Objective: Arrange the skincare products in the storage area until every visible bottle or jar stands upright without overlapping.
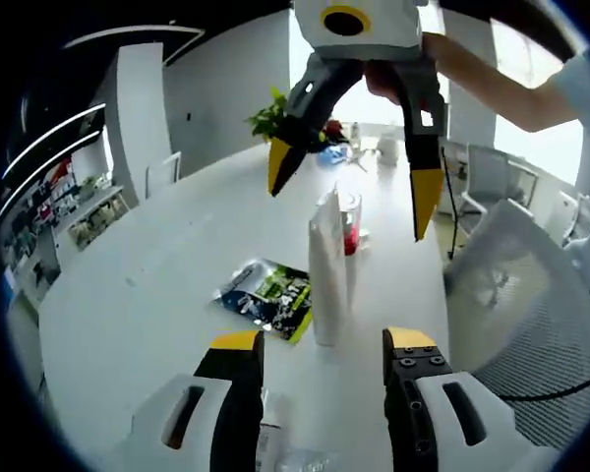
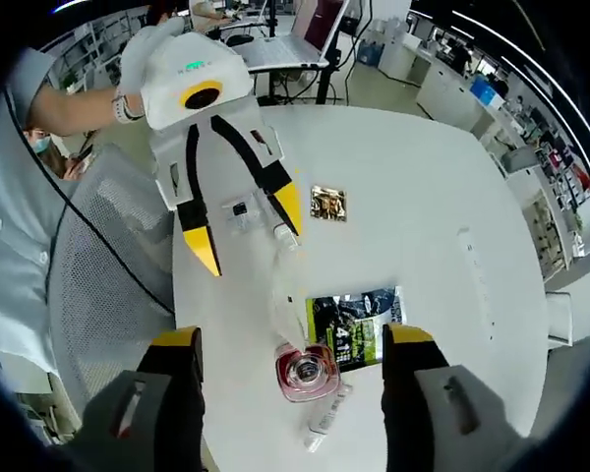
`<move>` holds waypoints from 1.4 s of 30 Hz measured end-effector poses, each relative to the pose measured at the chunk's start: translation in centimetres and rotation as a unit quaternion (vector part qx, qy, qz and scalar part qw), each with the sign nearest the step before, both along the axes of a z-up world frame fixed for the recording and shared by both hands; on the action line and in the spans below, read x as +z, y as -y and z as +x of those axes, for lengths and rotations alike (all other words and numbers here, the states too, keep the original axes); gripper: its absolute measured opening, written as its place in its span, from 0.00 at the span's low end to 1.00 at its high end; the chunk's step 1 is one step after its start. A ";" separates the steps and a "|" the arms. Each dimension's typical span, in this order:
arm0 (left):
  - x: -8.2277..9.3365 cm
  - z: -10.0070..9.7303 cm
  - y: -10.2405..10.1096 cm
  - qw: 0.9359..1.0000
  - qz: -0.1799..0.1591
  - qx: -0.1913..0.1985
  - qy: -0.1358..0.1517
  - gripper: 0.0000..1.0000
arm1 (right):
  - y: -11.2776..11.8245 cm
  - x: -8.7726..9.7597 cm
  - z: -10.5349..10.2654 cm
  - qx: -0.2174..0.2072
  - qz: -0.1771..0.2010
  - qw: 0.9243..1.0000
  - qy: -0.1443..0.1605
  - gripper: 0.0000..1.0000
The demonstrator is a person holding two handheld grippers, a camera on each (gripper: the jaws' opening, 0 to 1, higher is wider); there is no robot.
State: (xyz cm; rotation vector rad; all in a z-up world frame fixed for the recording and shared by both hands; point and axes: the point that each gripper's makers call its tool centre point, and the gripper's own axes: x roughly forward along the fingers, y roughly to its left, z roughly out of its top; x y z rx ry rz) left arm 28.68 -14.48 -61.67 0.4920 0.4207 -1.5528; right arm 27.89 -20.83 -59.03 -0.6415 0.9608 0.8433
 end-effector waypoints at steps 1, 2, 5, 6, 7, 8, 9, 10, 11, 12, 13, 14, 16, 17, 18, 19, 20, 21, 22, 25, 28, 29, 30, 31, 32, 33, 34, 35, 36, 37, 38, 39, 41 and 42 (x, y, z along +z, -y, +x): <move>0.3 0.1 -0.1 1.000 -0.003 0.003 0.002 0.50 | 0.0 0.1 -0.1 -0.004 0.005 1.000 0.002 0.76; 0.7 0.0 -0.3 1.000 -0.008 0.006 0.001 0.54 | -0.1 0.2 -0.2 -0.009 0.012 1.000 0.007 0.77; 1.8 -0.2 -0.4 1.000 -0.022 0.013 -0.006 0.63 | 0.0 0.3 -0.6 -0.019 0.018 1.000 0.011 0.78; 2.2 -0.2 -0.5 0.999 -0.026 0.018 0.000 0.64 | 0.1 0.4 -0.7 -0.024 0.017 0.999 0.015 0.79; 2.4 0.1 -0.6 0.999 -0.029 0.022 0.007 0.67 | 0.2 0.6 -0.7 -0.029 0.019 0.999 0.021 0.80; 2.6 0.2 -0.7 0.999 -0.031 0.026 0.010 0.69 | 0.2 0.6 -0.8 -0.033 0.021 0.999 0.024 0.80; 2.8 0.1 -0.9 0.999 -0.030 0.027 0.009 0.70 | 0.3 0.7 -0.9 -0.034 0.023 0.999 0.024 0.81; 3.0 0.2 -1.1 0.999 -0.031 0.030 0.007 0.71 | 0.3 0.7 -1.0 -0.036 0.024 0.999 0.025 0.82; 3.2 0.1 -1.2 0.999 -0.034 0.031 0.007 0.72 | 0.4 0.8 -1.0 -0.038 0.024 0.999 0.028 0.84; 3.4 0.1 -1.2 0.999 -0.039 0.031 0.009 0.73 | 0.5 0.8 -1.1 -0.040 0.023 0.998 0.031 0.84; 3.7 -0.1 -1.1 0.999 -0.039 0.032 0.008 0.74 | 0.7 0.9 -1.1 -0.043 0.021 0.998 0.034 0.85; 3.8 -0.2 -1.2 0.999 -0.039 0.033 0.007 0.75 | 0.8 0.9 -1.2 -0.045 0.021 0.998 0.036 0.86; 3.9 0.0 -1.5 0.999 -0.039 0.032 0.006 0.79 | 0.8 1.2 -1.2 -0.051 0.027 0.997 0.047 0.87; 4.0 0.3 -1.7 0.998 -0.041 0.036 0.008 0.80 | 0.9 1.4 -1.3 -0.054 0.029 0.997 0.051 0.88; 4.0 0.3 -1.9 0.998 -0.040 0.037 0.008 0.80 | 0.9 1.5 -1.3 -0.056 0.031 0.996 0.056 0.89; 4.2 0.4 -2.1 0.998 -0.041 0.041 0.009 0.81 | 1.1 1.7 -1.3 -0.061 0.033 0.996 0.061 0.89; 4.3 0.4 -2.1 0.998 -0.043 0.044 0.008 0.82 | 1.1 1.8 -1.4 -0.064 0.035 0.995 0.062 0.91; 4.4 0.5 -2.2 0.998 -0.045 0.045 0.007 0.84 | 1.2 1.9 -1.3 -0.069 0.038 0.995 0.067 0.92; 4.5 0.6 -2.4 0.998 -0.047 0.049 0.004 0.86 | 1.3 2.1 -1.3 -0.072 0.041 0.994 0.077 0.92; 4.8 0.9 -2.8 0.997 -0.052 0.059 0.005 0.90 | 1.5 2.4 -1.5 -0.080 0.046 0.992 0.084 0.94; 4.9 1.0 -3.1 0.997 -0.052 0.062 0.012 0.91 | 1.7 2.6 -1.7 -0.087 0.049 0.990 0.097 0.96; 5.0 0.9 -3.1 0.997 -0.053 0.062 0.013 0.93 | 1.8 2.6 -1.8 -0.090 0.049 0.990 0.100 0.97; 5.1 0.9 -3.1 0.996 -0.055 0.064 0.012 0.95 | 1.8 2.7 -1.8 -0.092 0.051 0.989 0.104 0.99; 5.0 1.0 -3.0 0.996 -0.055 0.064 0.012 0.96 | 1.9 2.8 -1.8 -0.095 0.052 0.988 0.108 0.99; 5.1 1.0 -3.0 0.996 -0.057 0.064 0.012 0.97 | 2.1 2.8 -2.0 -0.097 0.053 0.988 0.108 0.99; 5.1 1.2 -2.9 0.996 -0.059 0.065 0.013 0.97 | 2.2 2.8 -2.0 -0.102 0.056 0.987 0.109 0.99; 5.1 1.2 -2.8 0.996 -0.060 0.066 0.013 0.97 | 2.3 2.9 -2.0 -0.106 0.058 0.986 0.113 0.99; 5.4 0.9 -3.4 0.996 -0.060 0.069 0.014 0.97 | 2.3 2.9 -2.2 -0.106 0.058 0.986 0.113 0.99; 5.5 0.8 -3.6 0.996 -0.060 0.071 0.015 0.97 | 2.3 2.9 -2.4 -0.108 0.057 0.986 0.113 0.99; 5.6 1.0 -3.8 0.995 -0.063 0.077 0.019 0.97 | 2.4 2.9 -2.5 -0.109 0.054 0.986 0.117 0.99; 5.7 1.0 -3.9 0.995 -0.065 0.077 0.020 0.97 | 2.4 2.9 -2.8 -0.109 0.051 0.986 0.118 0.99; 5.7 1.0 -4.1 0.995 -0.065 0.079 0.021 0.97 | 2.4 2.8 -2.9 -0.110 0.050 0.985 0.119 0.99; 5.7 1.0 -4.3 0.994 -0.068 0.082 0.023 0.97 | 2.3 2.9 -3.1 -0.112 0.053 0.985 0.123 1.00; 5.7 1.0 -4.4 0.994 -0.068 0.083 0.024 0.97 | 2.2 3.0 -3.4 -0.111 0.058 0.984 0.127 1.00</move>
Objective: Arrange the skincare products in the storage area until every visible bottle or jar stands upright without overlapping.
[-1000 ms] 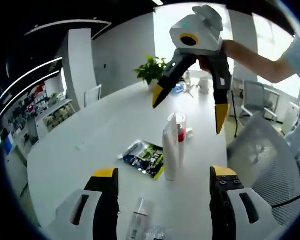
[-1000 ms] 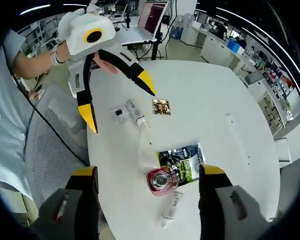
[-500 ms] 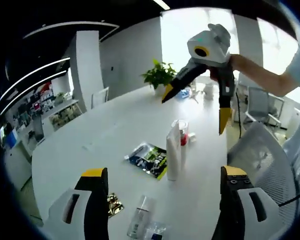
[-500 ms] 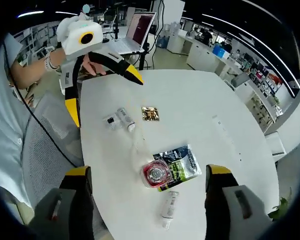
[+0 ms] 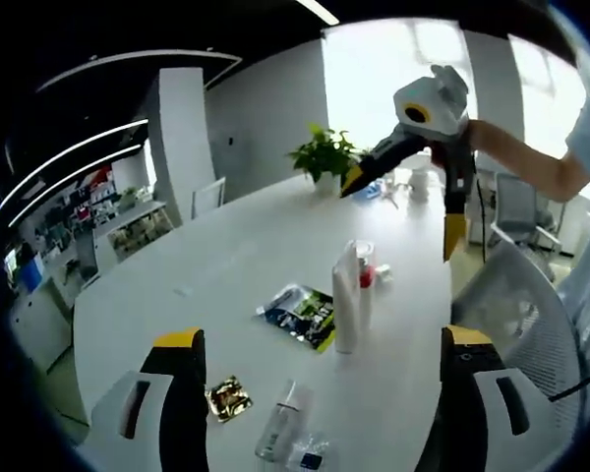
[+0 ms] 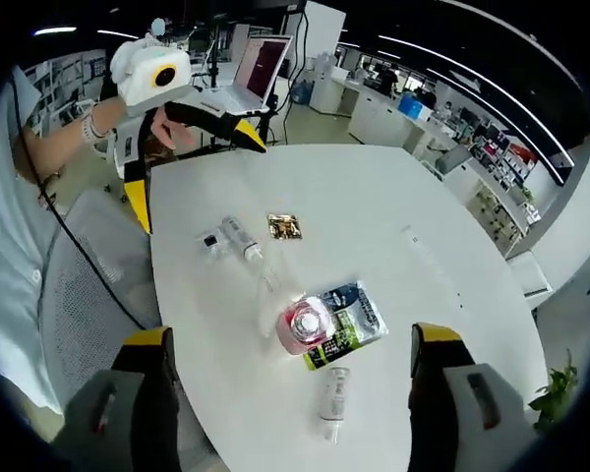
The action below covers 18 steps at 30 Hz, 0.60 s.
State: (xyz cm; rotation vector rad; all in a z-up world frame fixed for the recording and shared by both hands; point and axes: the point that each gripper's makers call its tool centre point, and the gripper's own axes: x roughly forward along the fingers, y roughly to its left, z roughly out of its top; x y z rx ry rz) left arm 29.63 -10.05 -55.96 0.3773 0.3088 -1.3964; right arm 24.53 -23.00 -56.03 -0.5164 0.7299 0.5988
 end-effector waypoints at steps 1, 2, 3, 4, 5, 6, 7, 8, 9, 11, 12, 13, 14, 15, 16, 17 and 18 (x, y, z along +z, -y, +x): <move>0.0 -0.1 -0.1 1.000 0.000 0.001 0.000 0.97 | -0.1 0.0 -0.1 0.000 0.002 1.000 0.003 1.00; -0.1 -0.1 -0.2 1.000 -0.001 0.001 -0.001 0.97 | 0.0 0.1 -0.2 -0.006 0.007 1.000 0.008 1.00; -0.3 -0.2 -0.3 1.000 0.000 0.003 -0.003 0.97 | 0.1 0.1 -0.3 -0.009 0.007 1.000 0.009 1.00; -0.4 -0.2 -0.4 1.000 0.001 0.004 -0.003 0.97 | 0.3 0.1 -0.4 -0.016 0.009 1.000 0.011 1.00; -0.5 -0.3 -0.5 1.000 0.002 0.005 -0.003 0.97 | 0.5 0.0 -0.4 -0.023 0.011 1.000 0.013 1.00; -0.6 -0.3 -0.7 1.000 0.003 0.008 -0.001 0.97 | 0.5 0.0 -0.5 -0.024 0.012 1.000 0.015 1.00; -0.6 -0.3 -0.7 1.000 0.002 0.010 0.001 0.97 | 0.7 -0.1 -0.7 -0.027 0.012 0.999 0.014 1.00; -0.5 -0.3 -0.8 1.000 0.000 0.012 -0.001 0.97 | 0.7 -0.2 -0.8 -0.028 0.013 0.999 0.012 1.00; -0.5 -0.4 -0.8 1.000 -0.001 0.013 -0.004 0.97 | 0.7 -0.4 -1.0 -0.029 0.013 0.999 0.010 1.00; -0.6 -0.5 -0.9 1.000 -0.003 0.014 -0.006 0.97 | 0.8 -0.8 -1.4 -0.031 0.016 0.999 0.005 1.00; -0.8 -0.4 -1.0 1.000 0.000 0.013 -0.005 0.97 | 1.0 -0.9 -1.5 -0.033 0.016 0.999 0.004 1.00; -0.9 -0.4 -1.0 1.000 0.002 0.015 -0.005 0.97 | 1.2 -1.0 -1.6 -0.038 0.014 0.999 0.007 1.00; -1.0 -0.3 -1.1 1.000 0.005 0.017 -0.004 0.97 | 1.3 -1.1 -1.6 -0.039 0.013 0.999 0.008 1.00; -1.1 -0.2 -1.3 1.000 0.008 0.020 -0.001 0.97 | 1.4 -1.1 -1.6 -0.042 0.013 0.999 0.011 1.00; -1.2 -0.2 -1.3 1.000 0.009 0.022 0.000 0.97 | 1.5 -1.1 -1.7 -0.044 0.013 0.999 0.011 1.00; -1.2 -0.3 -1.4 1.000 0.008 0.021 -0.001 0.97 | 1.5 -1.1 -1.7 -0.046 0.015 0.999 0.013 1.00; -1.2 -0.4 -1.4 1.000 0.008 0.018 -0.004 0.97 | 1.5 -1.2 -1.8 -0.046 0.018 0.999 0.015 1.00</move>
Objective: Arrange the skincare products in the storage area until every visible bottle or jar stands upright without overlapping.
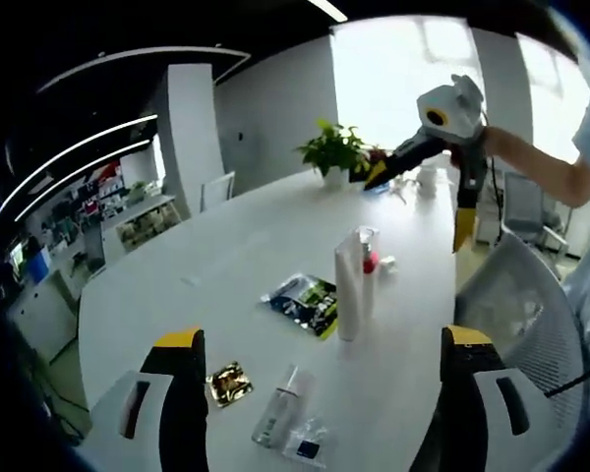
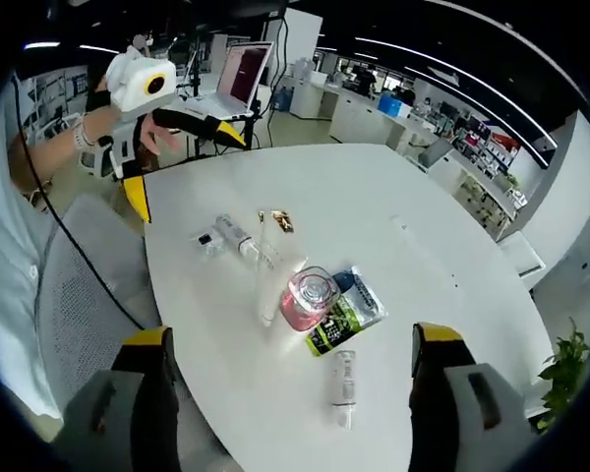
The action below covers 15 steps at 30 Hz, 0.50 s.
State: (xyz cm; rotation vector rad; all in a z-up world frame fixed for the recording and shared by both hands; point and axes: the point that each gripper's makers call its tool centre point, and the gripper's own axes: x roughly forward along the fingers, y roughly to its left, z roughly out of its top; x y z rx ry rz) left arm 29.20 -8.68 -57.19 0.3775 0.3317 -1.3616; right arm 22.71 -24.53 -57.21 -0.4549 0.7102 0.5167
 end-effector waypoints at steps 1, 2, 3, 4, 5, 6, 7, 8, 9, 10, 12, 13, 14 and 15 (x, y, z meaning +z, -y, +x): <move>0.0 0.0 0.0 1.000 0.000 0.001 -0.001 0.97 | 0.0 -0.1 0.0 -0.002 0.002 1.000 0.000 1.00; -0.1 0.0 -0.1 1.000 0.001 0.002 -0.001 0.97 | 0.3 -0.3 0.0 -0.007 0.000 1.000 0.003 1.00; -0.1 0.0 -0.1 1.000 0.003 0.002 0.001 0.97 | 0.4 -0.4 0.0 -0.008 -0.003 1.000 0.005 1.00; -0.2 -0.1 -0.1 1.000 0.006 -0.001 0.002 0.97 | 0.8 -0.6 0.1 -0.014 -0.006 1.000 0.009 1.00; -0.2 -0.2 0.0 1.000 0.007 -0.001 0.001 0.97 | 0.9 -0.8 0.1 -0.017 -0.005 1.000 0.008 1.00; -0.2 -0.3 0.0 1.000 0.006 -0.004 0.000 0.97 | 1.1 -1.0 0.1 -0.020 -0.001 1.000 0.004 1.00; -0.2 -0.4 0.1 1.000 0.007 -0.005 0.000 0.97 | 1.3 -1.1 0.1 -0.023 0.000 1.000 0.004 1.00; -0.2 -0.4 0.1 1.000 0.008 -0.004 0.001 0.97 | 1.4 -1.0 0.0 -0.027 0.000 1.000 0.006 1.00; -0.2 -0.4 0.1 1.000 0.008 -0.004 0.001 0.97 | 1.5 -1.2 0.0 -0.027 -0.002 1.000 0.004 1.00; -0.2 -0.4 0.2 1.000 0.008 -0.003 0.004 0.97 | 1.8 -1.4 -0.1 -0.029 -0.004 1.000 0.000 0.99; -0.3 -0.2 0.2 1.000 0.008 -0.001 0.004 0.97 | 2.3 -2.2 -0.3 -0.031 -0.009 0.999 -0.012 0.97; -0.2 -0.2 0.3 1.000 0.007 -0.002 0.003 0.97 | 2.5 -2.4 -0.4 -0.032 -0.007 0.999 -0.017 0.95; -0.2 -0.4 0.4 1.000 0.006 -0.006 0.002 0.97 | 2.7 -2.7 -0.4 -0.037 0.000 0.999 -0.020 0.95; -0.2 -0.4 0.5 1.000 0.006 -0.006 0.002 0.97 | 2.8 -2.8 -0.4 -0.037 0.002 0.999 -0.020 0.94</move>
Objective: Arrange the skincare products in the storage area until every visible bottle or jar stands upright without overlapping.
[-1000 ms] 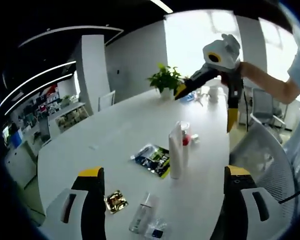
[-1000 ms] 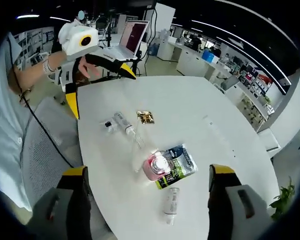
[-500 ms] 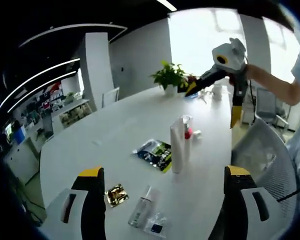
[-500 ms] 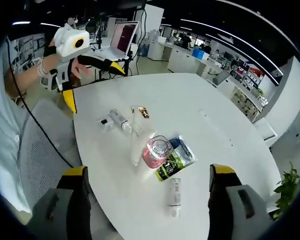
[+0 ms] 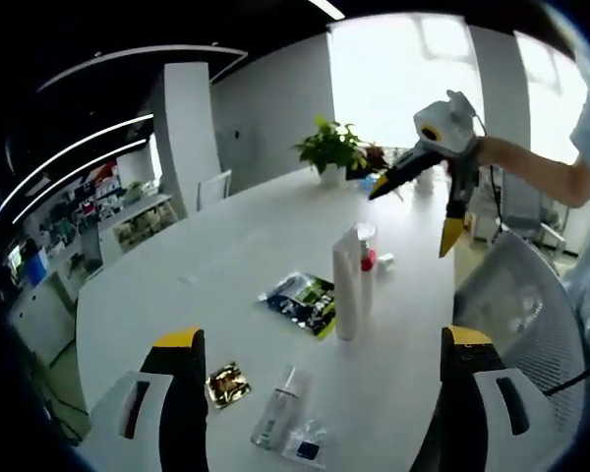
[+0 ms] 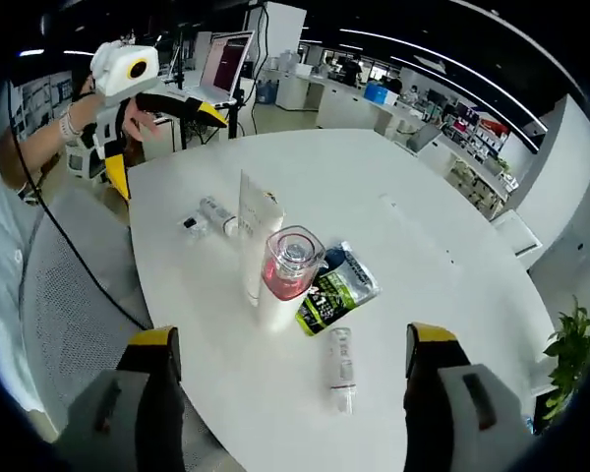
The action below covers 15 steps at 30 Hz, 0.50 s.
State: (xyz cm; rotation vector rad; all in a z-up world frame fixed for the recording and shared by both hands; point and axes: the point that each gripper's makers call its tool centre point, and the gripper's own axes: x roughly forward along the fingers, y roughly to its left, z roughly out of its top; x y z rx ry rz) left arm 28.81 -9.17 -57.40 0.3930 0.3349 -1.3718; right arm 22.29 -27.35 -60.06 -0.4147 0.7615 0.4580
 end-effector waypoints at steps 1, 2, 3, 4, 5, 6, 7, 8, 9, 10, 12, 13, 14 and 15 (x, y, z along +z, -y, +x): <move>0.0 -0.1 0.0 1.000 0.001 -0.001 0.000 0.97 | 0.3 -0.2 0.0 -0.001 0.000 1.000 -0.001 0.93; 0.0 -0.2 0.1 1.000 0.002 -0.002 0.000 0.97 | 0.5 -0.4 0.1 -0.004 -0.002 1.000 -0.001 0.92; 0.0 -0.2 0.1 1.000 0.002 -0.002 0.000 0.97 | 1.0 -0.6 0.2 -0.010 -0.006 1.000 -0.003 0.92; 0.0 0.0 0.1 1.000 0.002 0.001 0.001 0.97 | 1.3 -0.9 0.2 -0.011 -0.009 1.000 -0.006 0.91; 0.0 0.0 0.1 1.000 0.002 0.000 0.001 0.97 | 1.8 -1.2 0.1 -0.016 -0.011 1.000 -0.012 0.89; -0.1 0.0 0.1 1.000 0.003 -0.001 -0.001 0.97 | 2.1 -1.4 0.2 -0.020 -0.010 1.000 -0.014 0.88; -0.1 0.0 0.0 1.000 0.003 -0.001 -0.002 0.97 | 2.3 -1.7 0.2 -0.020 -0.008 1.000 -0.018 0.87; -0.1 0.0 0.1 1.000 0.003 0.000 -0.001 0.97 | 2.4 -1.9 0.2 -0.025 -0.001 0.999 -0.022 0.86; -0.1 0.0 0.0 1.000 0.003 0.000 0.000 0.97 | 2.6 -2.1 0.2 -0.026 0.000 0.999 -0.024 0.83; -0.1 0.0 0.0 1.000 0.004 0.000 -0.001 0.97 | 2.8 -2.3 0.2 -0.025 -0.002 0.999 -0.026 0.81; -0.2 0.0 0.0 1.000 0.003 0.002 -0.002 0.97 | 3.2 -2.6 0.2 -0.030 -0.003 0.999 -0.028 0.77; -0.2 0.0 0.0 1.000 0.003 0.002 -0.002 0.97 | 3.3 -2.8 0.2 -0.030 -0.002 0.999 -0.034 0.75; -0.2 0.0 0.0 1.000 0.004 0.002 -0.002 0.97 | 3.6 -3.2 0.1 -0.034 0.000 0.999 -0.040 0.72; -0.2 0.0 0.0 1.000 0.005 0.002 -0.002 0.97 | 3.7 -3.5 0.0 -0.037 0.002 0.998 -0.047 0.67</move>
